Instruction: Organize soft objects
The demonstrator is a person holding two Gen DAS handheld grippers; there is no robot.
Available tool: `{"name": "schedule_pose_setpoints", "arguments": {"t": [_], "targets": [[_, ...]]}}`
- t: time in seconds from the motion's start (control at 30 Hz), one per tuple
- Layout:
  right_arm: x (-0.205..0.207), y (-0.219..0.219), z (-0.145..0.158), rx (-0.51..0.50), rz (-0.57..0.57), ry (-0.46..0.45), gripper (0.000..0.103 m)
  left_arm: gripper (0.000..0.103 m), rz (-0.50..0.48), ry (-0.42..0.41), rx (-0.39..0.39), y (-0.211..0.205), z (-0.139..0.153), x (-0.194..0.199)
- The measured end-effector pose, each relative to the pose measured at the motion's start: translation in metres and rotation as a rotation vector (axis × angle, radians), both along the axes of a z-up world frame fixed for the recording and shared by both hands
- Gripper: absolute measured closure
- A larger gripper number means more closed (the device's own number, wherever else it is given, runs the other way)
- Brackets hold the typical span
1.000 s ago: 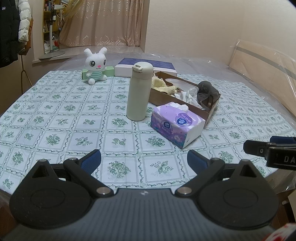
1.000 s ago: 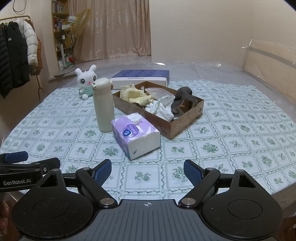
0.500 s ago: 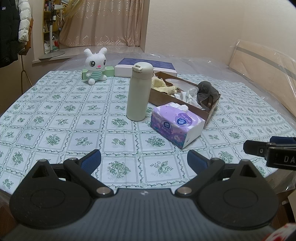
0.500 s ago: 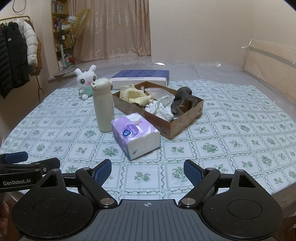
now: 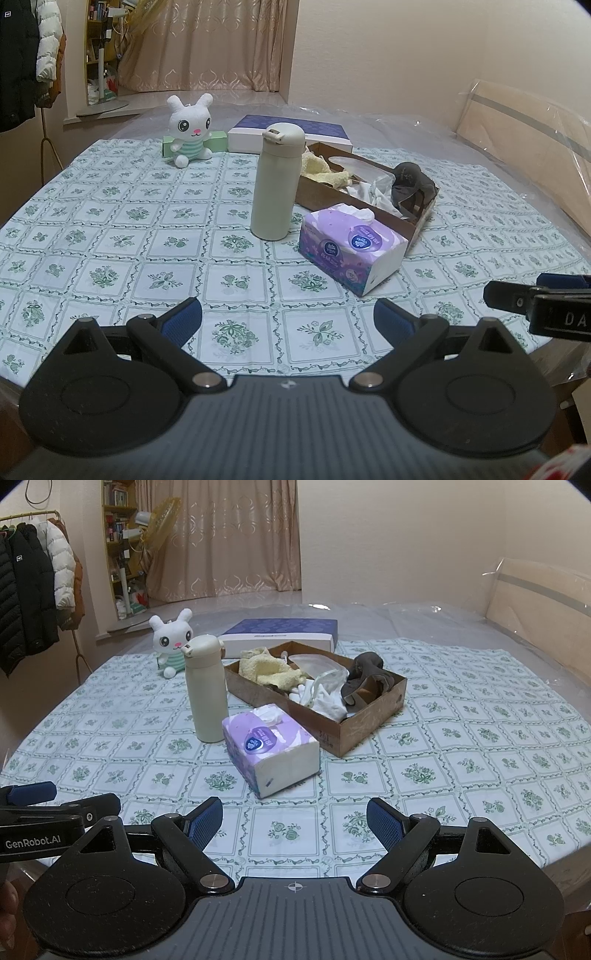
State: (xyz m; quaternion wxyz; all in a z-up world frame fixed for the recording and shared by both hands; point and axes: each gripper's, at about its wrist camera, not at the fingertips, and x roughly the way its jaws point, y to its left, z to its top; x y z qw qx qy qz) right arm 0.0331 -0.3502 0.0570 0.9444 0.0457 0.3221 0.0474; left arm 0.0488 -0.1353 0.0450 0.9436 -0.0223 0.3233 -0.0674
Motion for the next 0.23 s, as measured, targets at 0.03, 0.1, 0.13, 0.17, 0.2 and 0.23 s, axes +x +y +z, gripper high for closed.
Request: {"name": "schedule_pose_setpoints", "arguments": {"t": [0.03,0.1,0.13,0.17,0.2,0.23], "targets": [[0.0003,0.0003,-0.0002,0.0,0.0,0.001,0.018,0.004,-0.002,-0.002,-0.003,0.0001,0.0,-0.0002],[0.0,0.0005,-0.0003,0.0,-0.001,0.001,0.018,0.004,-0.004,-0.006,-0.011,0.0002,-0.0002,-0.0006],[-0.0001,0.001,-0.0008,0.0,-0.001,0.001,0.018,0.004,0.0,-0.01,-0.016,0.0008,-0.0001,-0.0009],[0.0,0.0015,-0.0009,0.0,-0.001,0.0,0.018,0.004,0.003,-0.013,-0.017,0.0012,0.0,-0.001],[0.0,0.0012,-0.0009,0.0,-0.001,0.001,0.018,0.004,0.002,-0.014,-0.017,0.001,0.0,-0.0002],[0.0002,0.0015,-0.001,0.0,-0.001,0.001,0.018,0.004,0.0,-0.013,-0.018,0.0019,0.0002,-0.0002]]}}
